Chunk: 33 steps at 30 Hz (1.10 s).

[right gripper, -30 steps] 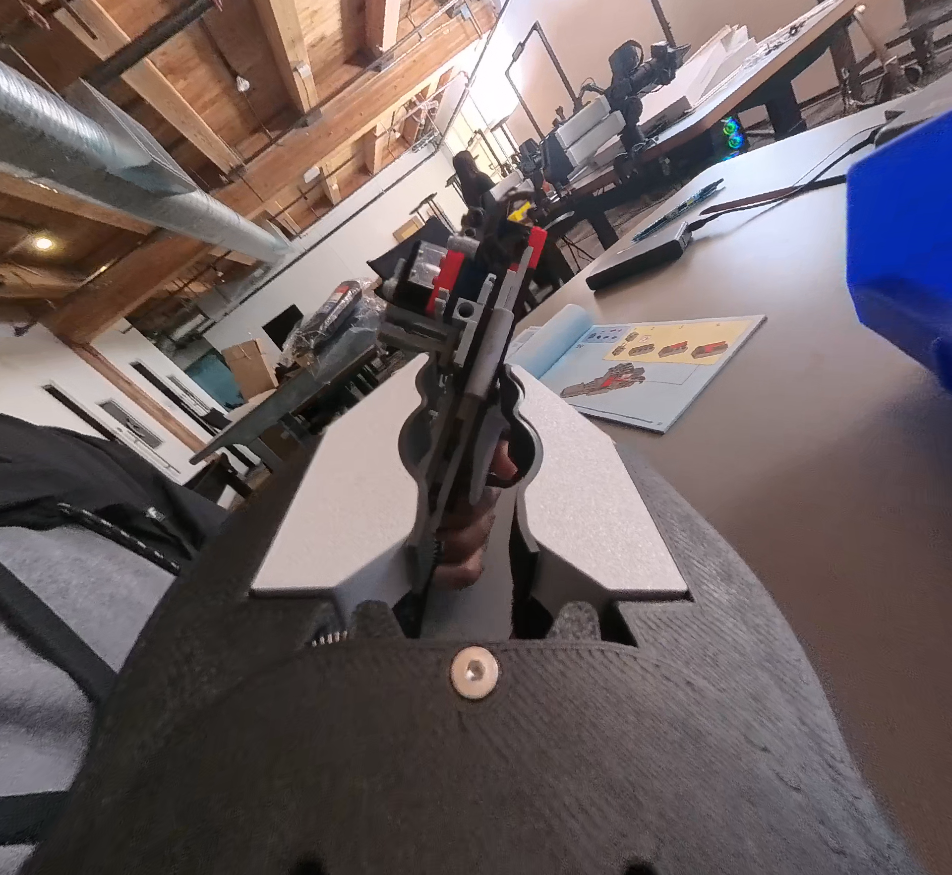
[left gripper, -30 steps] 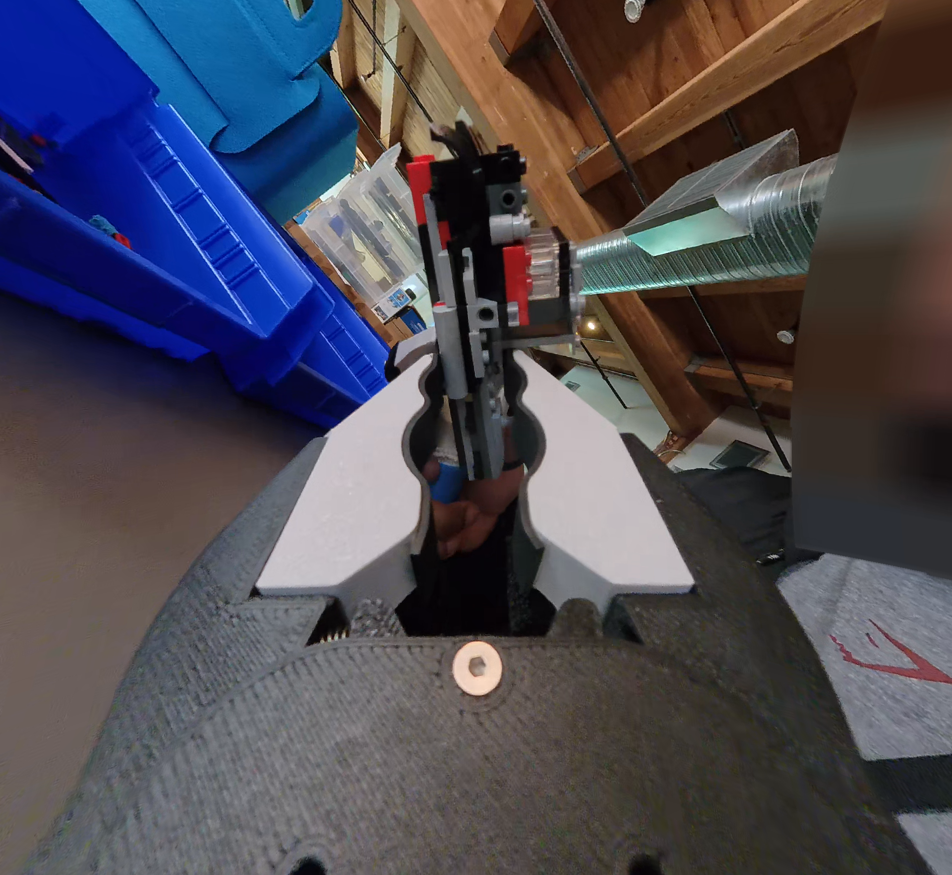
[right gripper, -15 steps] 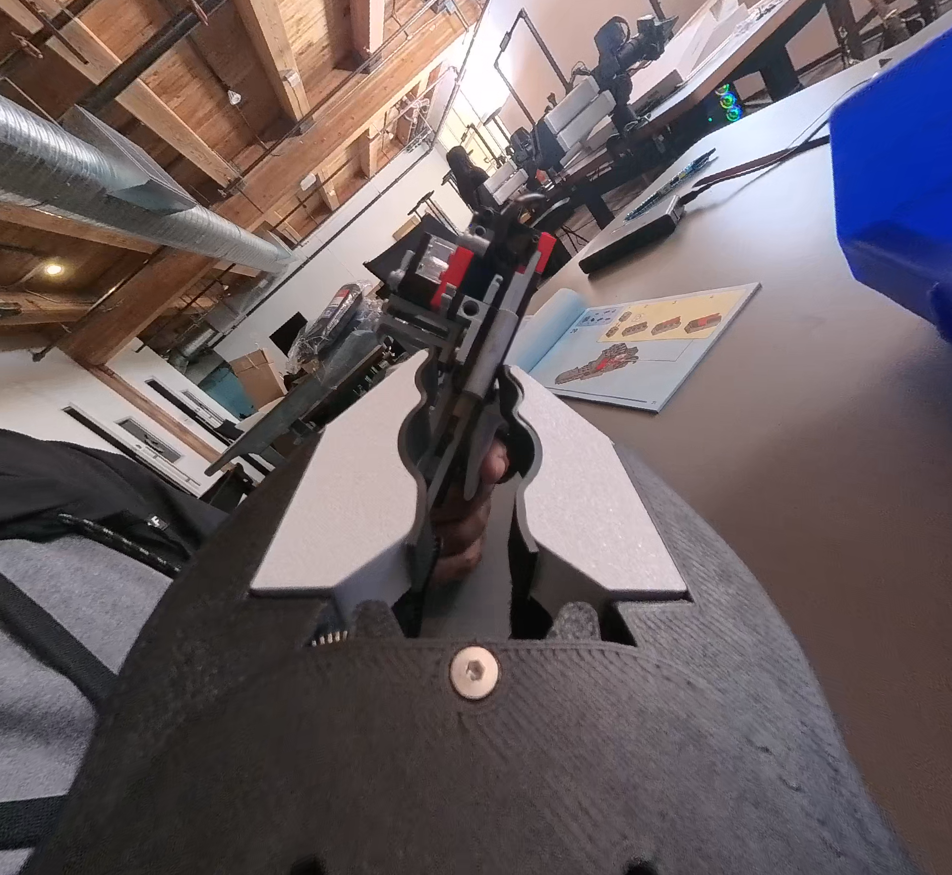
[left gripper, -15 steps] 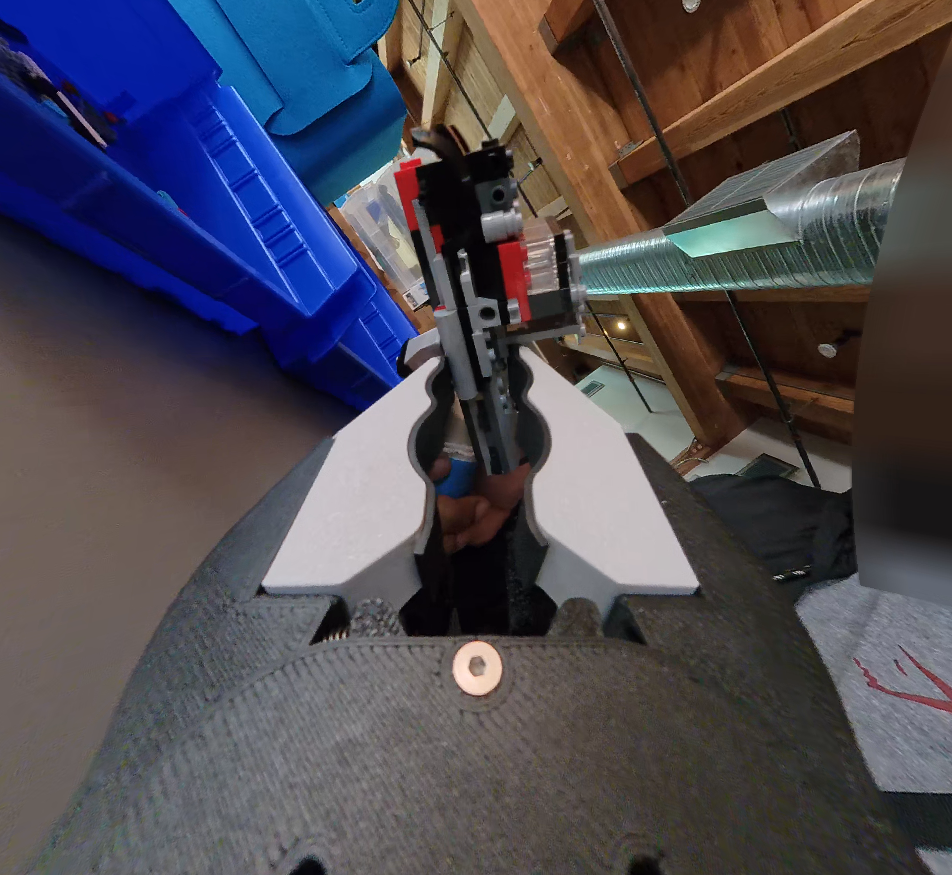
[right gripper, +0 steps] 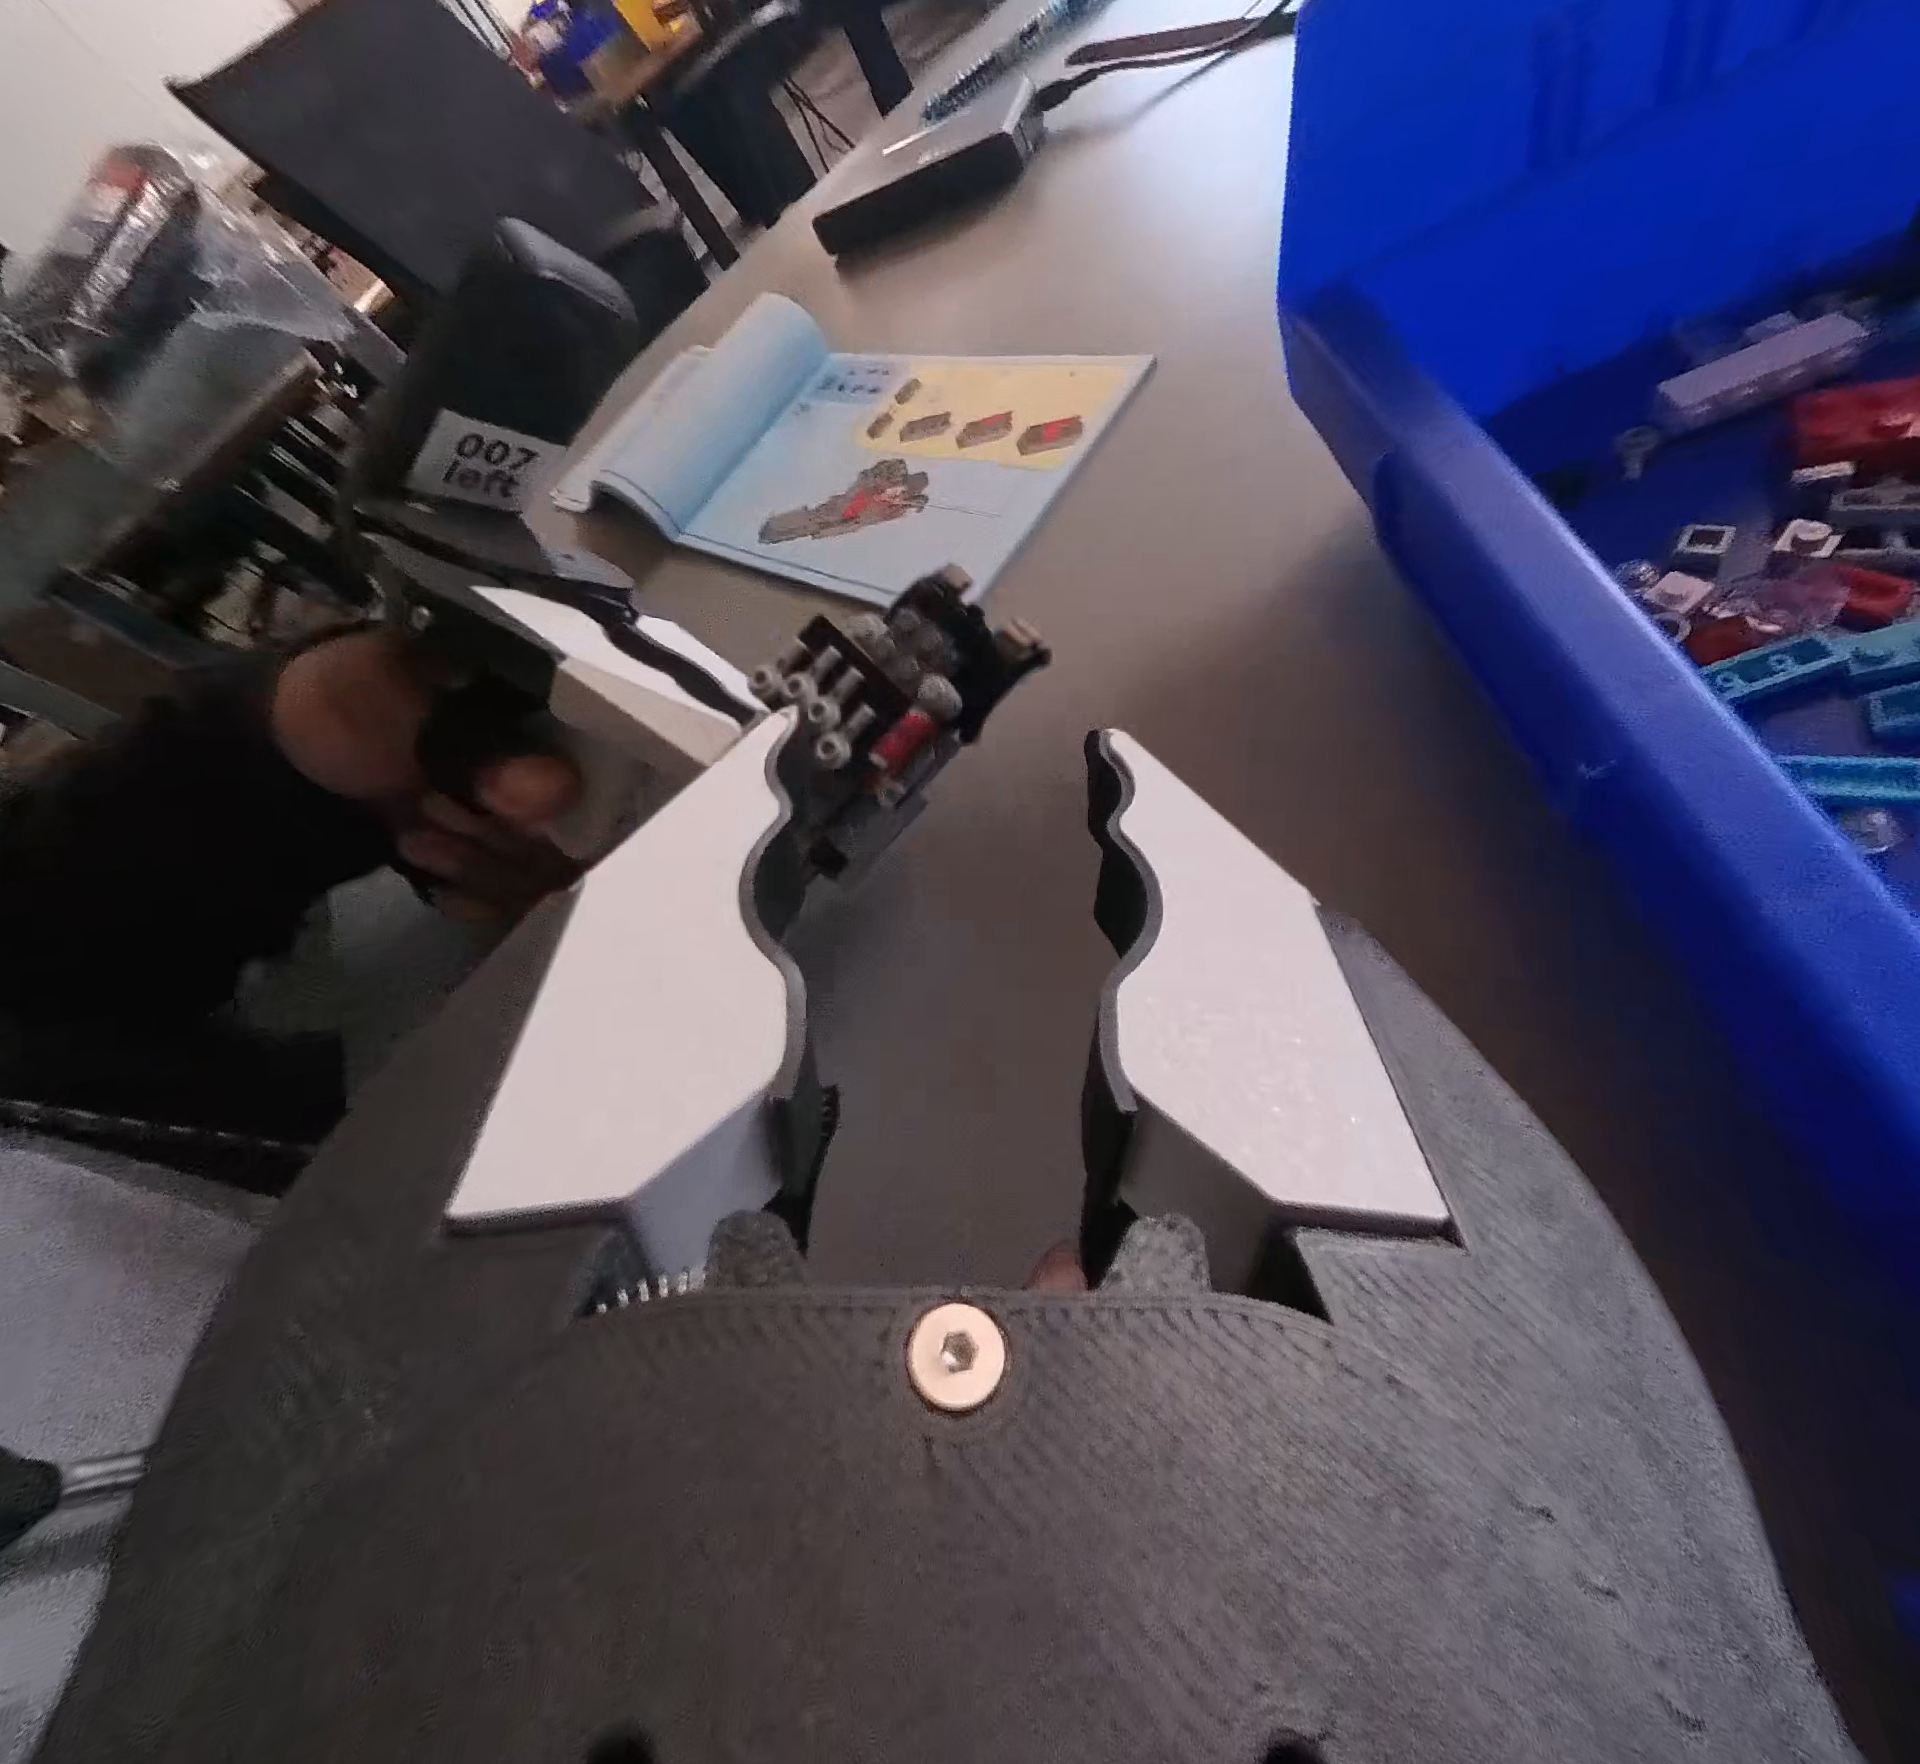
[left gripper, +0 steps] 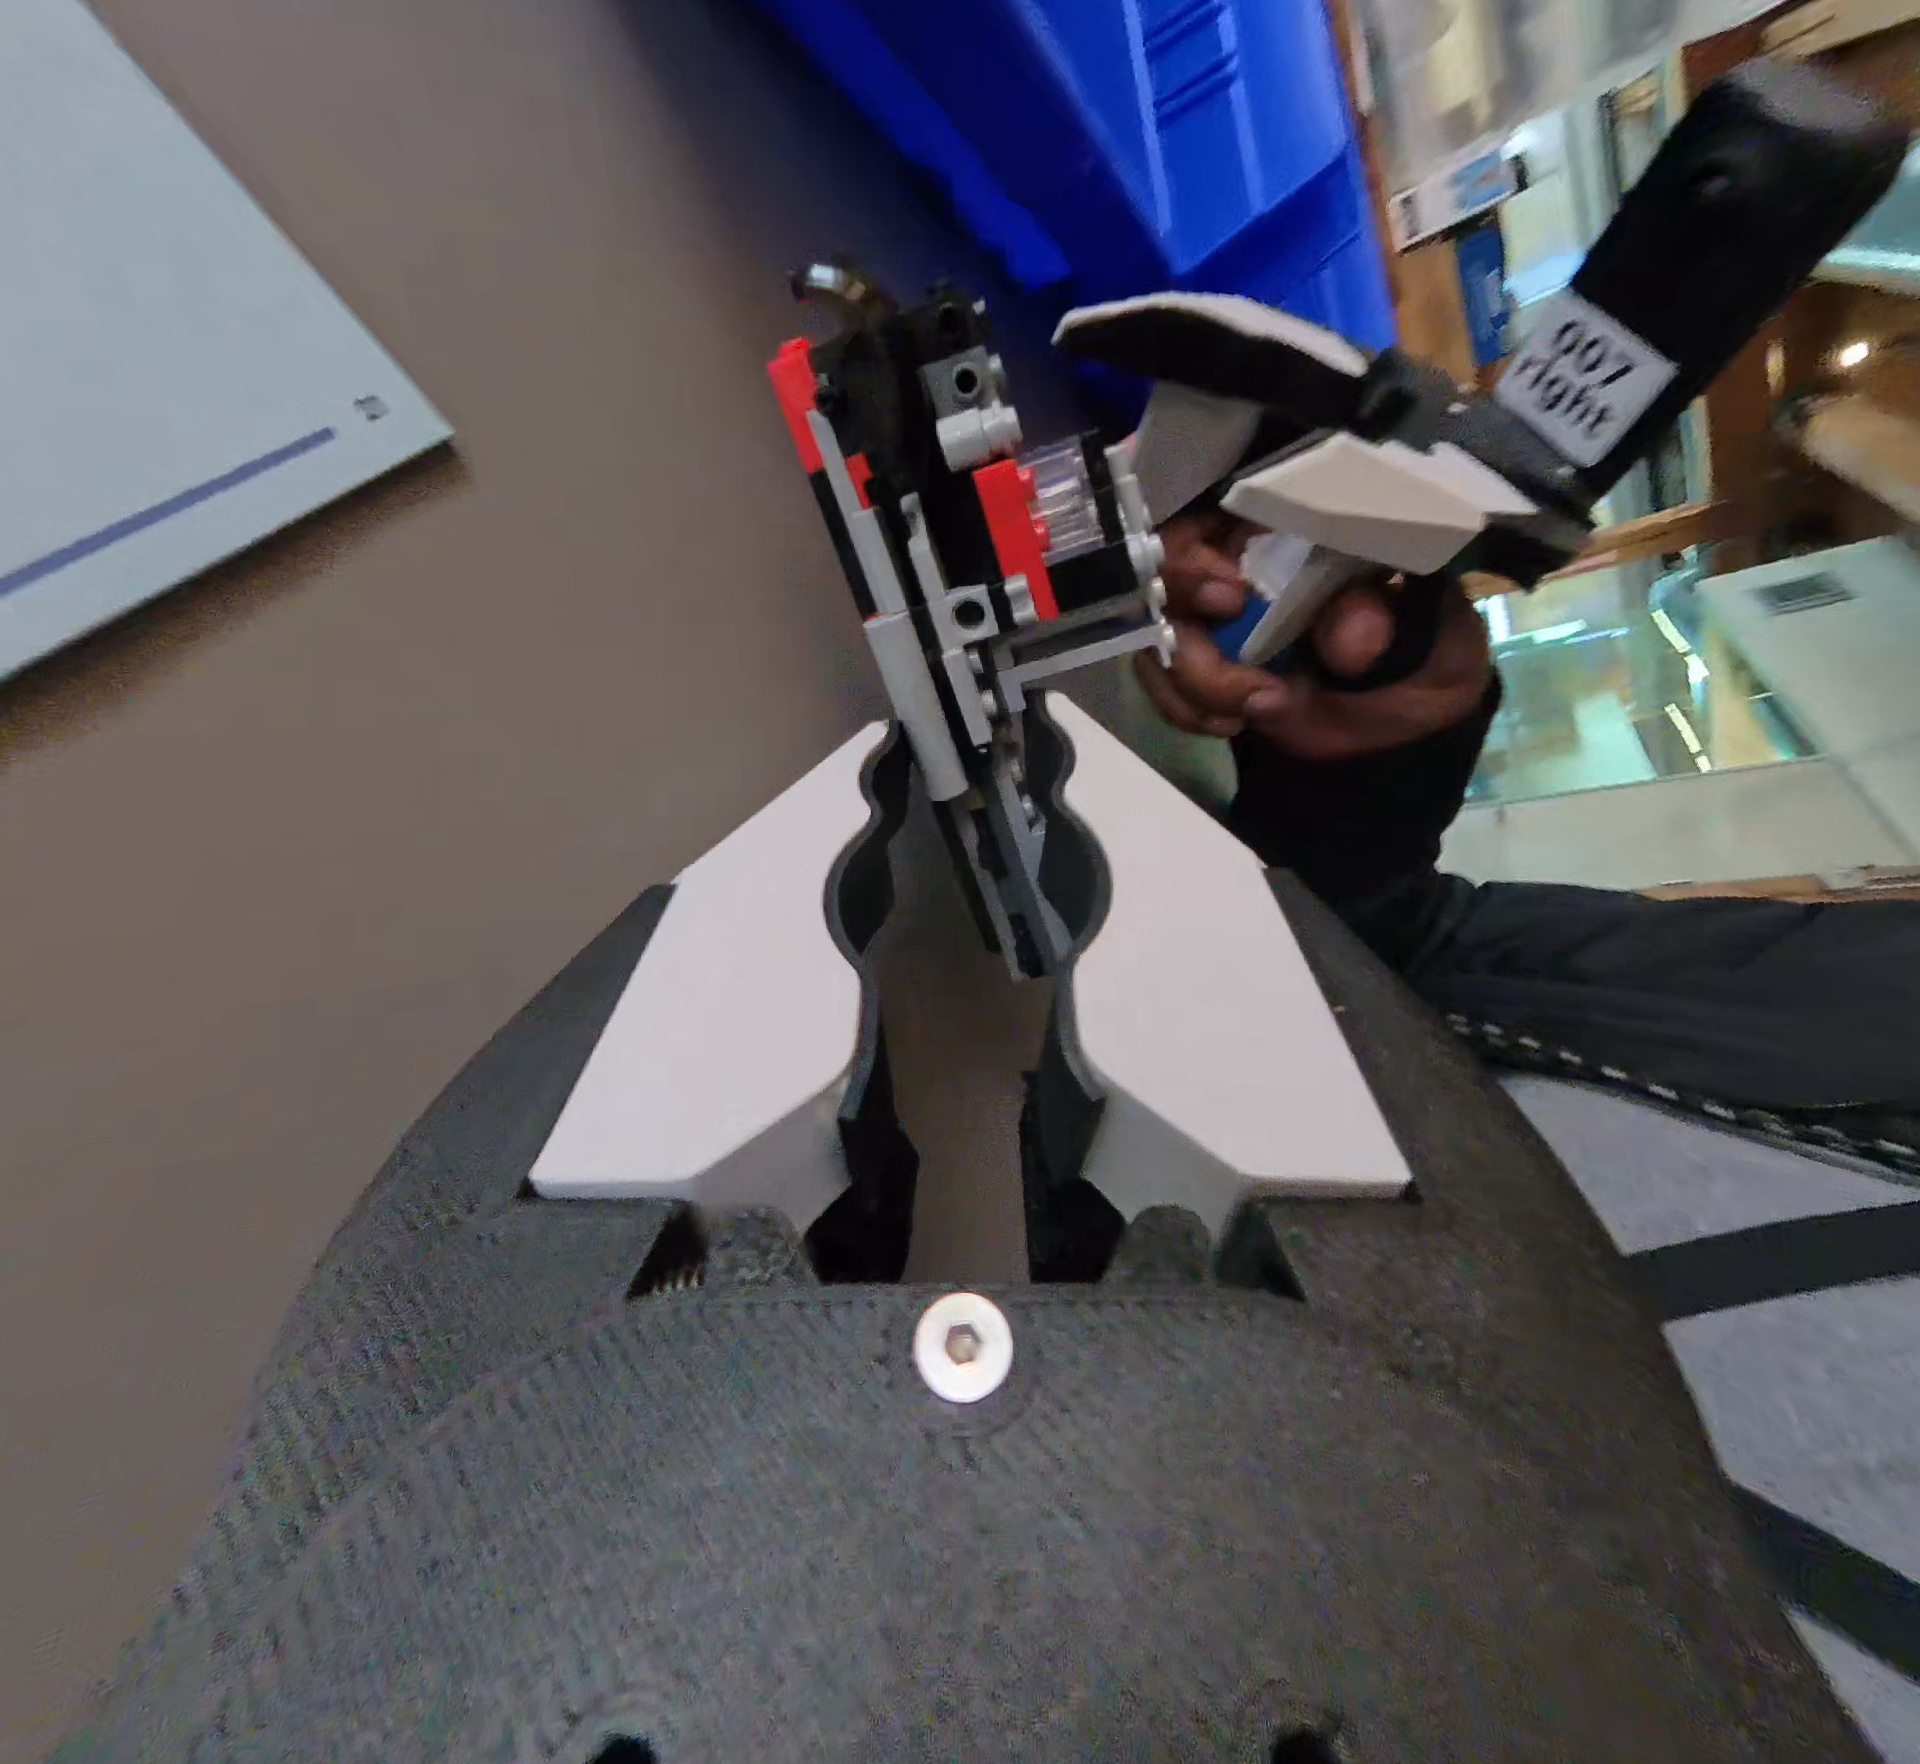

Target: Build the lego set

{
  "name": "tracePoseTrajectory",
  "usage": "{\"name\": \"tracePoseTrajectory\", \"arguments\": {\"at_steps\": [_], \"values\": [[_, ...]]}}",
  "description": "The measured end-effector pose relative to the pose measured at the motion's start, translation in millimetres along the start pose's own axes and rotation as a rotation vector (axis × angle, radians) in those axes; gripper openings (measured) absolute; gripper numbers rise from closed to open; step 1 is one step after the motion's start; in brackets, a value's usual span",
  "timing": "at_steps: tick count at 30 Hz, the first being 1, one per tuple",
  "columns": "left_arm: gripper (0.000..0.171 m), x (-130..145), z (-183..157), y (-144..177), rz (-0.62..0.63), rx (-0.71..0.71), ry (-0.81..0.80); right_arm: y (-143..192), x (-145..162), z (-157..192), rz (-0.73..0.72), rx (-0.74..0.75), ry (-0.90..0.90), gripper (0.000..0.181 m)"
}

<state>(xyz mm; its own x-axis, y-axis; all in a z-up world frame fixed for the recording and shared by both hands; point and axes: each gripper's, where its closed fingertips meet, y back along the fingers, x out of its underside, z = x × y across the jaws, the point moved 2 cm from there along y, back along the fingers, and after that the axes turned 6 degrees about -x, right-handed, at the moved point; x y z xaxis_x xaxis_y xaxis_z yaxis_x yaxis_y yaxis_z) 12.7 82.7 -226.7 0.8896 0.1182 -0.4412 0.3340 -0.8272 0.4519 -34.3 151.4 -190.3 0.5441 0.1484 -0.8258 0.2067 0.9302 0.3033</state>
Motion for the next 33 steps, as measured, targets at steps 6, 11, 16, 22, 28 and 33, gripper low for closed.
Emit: {"name": "tracePoseTrajectory", "arguments": {"at_steps": [6,11,16,22,28,33], "values": [[0.023,-12,22,7,0.017,-0.141,-0.042,-5,7,-11,0.055,0.037,0.035,0.054],[0.024,-17,30,19,-0.027,-0.184,-0.049,-5,6,-11,0.055,0.017,0.037,0.053],[0.039,-17,35,32,-0.074,-0.253,-0.096,-6,5,-11,0.056,0.012,0.05,0.053],[0.061,-25,18,59,-0.208,-0.17,-0.21,-5,-3,-7,0.0,-0.004,0.085,0.053],[0.106,-58,-9,87,-0.378,0.014,-0.342,-12,-23,4,-0.058,-0.043,0.096,0.061],[0.121,-122,-18,129,-0.608,-0.038,-0.559,-31,-47,19,-0.112,-0.111,0.091,0.068]]}}
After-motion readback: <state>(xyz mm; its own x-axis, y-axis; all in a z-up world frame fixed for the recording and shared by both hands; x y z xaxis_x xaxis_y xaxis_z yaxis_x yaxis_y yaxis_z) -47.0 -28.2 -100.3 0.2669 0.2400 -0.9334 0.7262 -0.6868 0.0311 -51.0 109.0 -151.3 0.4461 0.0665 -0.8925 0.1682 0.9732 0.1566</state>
